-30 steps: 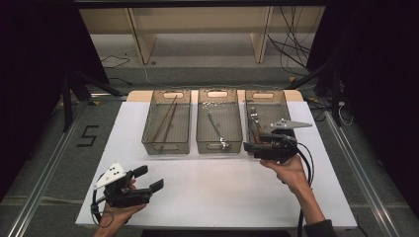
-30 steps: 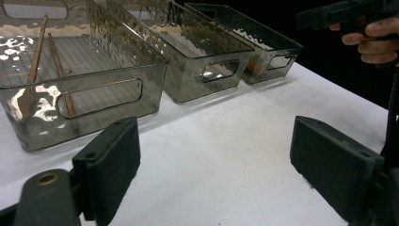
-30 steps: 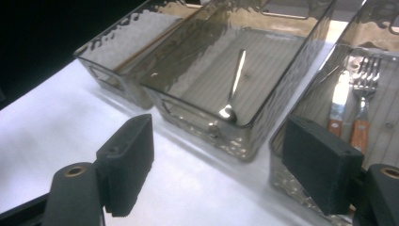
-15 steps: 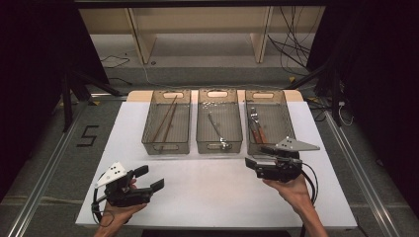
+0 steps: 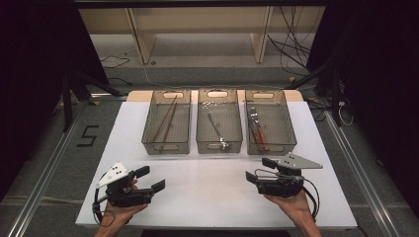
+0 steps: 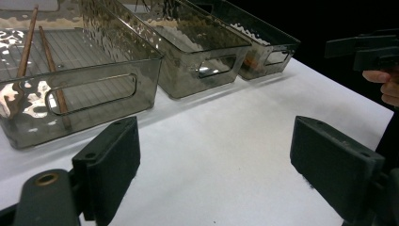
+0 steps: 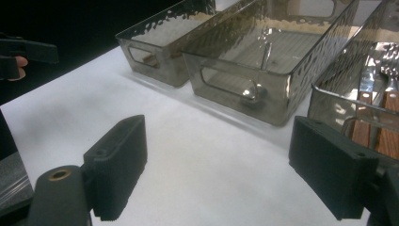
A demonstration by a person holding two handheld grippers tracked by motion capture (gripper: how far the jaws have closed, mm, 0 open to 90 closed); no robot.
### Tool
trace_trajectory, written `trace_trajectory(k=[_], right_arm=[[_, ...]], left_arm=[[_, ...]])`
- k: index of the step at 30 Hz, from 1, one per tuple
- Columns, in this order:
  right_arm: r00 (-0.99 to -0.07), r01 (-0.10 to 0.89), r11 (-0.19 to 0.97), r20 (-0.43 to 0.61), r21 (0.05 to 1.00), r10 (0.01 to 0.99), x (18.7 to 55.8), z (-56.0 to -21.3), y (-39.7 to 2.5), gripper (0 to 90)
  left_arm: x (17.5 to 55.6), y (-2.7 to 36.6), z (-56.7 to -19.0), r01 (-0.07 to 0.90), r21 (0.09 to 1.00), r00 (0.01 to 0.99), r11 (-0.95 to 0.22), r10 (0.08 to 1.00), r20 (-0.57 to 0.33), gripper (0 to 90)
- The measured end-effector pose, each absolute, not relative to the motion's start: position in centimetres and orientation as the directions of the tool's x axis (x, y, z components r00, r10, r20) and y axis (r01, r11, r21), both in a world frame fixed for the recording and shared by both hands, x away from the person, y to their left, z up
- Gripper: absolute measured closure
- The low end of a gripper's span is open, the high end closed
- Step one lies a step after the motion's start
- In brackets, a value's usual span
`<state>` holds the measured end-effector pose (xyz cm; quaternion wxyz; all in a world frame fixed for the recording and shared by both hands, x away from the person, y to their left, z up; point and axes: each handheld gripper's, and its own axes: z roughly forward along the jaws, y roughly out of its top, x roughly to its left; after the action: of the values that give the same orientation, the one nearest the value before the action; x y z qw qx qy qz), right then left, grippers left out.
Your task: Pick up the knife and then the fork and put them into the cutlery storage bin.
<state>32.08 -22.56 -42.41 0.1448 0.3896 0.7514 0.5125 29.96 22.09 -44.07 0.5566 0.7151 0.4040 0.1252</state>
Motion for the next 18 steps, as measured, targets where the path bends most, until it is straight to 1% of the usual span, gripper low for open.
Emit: trace_trajectory(k=[18], right_arm=[[-0.646, 0.421, 0.168, 0.165, 0.891, 0.745, 30.3, -43.7, -23.2, 19.6]], left_arm=[[29.9, 22.1, -44.3, 0.446, 0.892, 0.652, -0.07, 0.709, -0.27, 15.8]])
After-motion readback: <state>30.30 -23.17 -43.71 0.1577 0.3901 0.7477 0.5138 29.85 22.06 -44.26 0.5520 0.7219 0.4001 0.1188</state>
